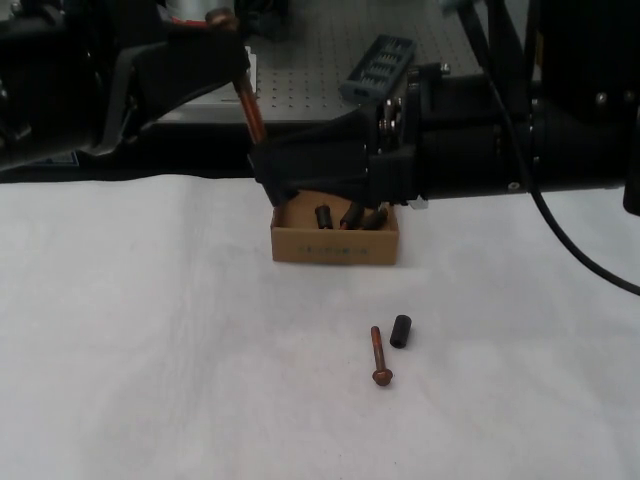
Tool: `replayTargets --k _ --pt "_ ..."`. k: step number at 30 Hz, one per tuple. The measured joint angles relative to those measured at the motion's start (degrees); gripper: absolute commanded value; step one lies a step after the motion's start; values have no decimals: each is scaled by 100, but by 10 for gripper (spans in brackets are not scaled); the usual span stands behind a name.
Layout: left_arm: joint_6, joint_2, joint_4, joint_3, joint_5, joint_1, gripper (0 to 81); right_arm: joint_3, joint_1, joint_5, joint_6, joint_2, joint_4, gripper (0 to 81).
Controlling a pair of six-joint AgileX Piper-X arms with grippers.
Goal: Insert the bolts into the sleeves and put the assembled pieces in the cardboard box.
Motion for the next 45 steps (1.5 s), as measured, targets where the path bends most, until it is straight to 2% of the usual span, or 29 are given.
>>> replayTargets --k 31,45 --pt "13 0 323 -34 132 0 6 0 0 164 0 0 -289 28" --pt "55 0 387 -31 168 -16 6 0 -163 56 4 13 -374 28"
